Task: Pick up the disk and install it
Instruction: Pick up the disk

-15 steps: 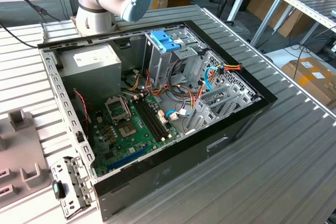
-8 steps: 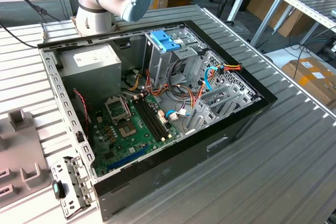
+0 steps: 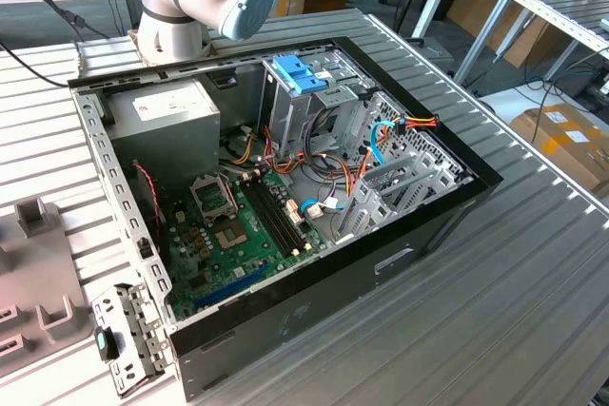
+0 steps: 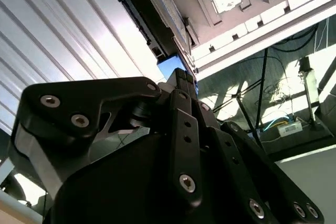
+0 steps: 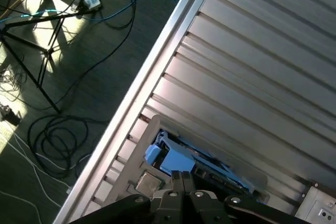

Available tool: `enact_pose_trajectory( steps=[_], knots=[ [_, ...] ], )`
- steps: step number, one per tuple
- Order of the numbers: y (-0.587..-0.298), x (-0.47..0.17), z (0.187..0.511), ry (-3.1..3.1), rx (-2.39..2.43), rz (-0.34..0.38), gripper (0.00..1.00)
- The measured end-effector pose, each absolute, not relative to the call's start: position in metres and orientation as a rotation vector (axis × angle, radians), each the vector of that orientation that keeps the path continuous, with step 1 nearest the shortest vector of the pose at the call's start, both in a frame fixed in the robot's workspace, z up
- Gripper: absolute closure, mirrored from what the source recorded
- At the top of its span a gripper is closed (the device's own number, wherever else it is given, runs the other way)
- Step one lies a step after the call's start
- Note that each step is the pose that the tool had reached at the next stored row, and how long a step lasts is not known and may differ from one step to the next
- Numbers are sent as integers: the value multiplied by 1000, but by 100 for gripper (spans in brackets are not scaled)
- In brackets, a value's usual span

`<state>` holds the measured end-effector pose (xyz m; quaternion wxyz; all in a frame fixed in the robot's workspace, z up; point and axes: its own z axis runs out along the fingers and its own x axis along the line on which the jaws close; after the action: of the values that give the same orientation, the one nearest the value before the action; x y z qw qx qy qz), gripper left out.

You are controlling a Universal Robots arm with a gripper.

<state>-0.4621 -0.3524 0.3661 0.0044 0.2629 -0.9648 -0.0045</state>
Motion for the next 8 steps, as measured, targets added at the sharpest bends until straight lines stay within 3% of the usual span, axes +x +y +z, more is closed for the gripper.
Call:
enact_pose_trajectory(
  steps=[8],
  knots=[
    [-352, -462, 366, -2939, 1083, -13, 89]
  ],
)
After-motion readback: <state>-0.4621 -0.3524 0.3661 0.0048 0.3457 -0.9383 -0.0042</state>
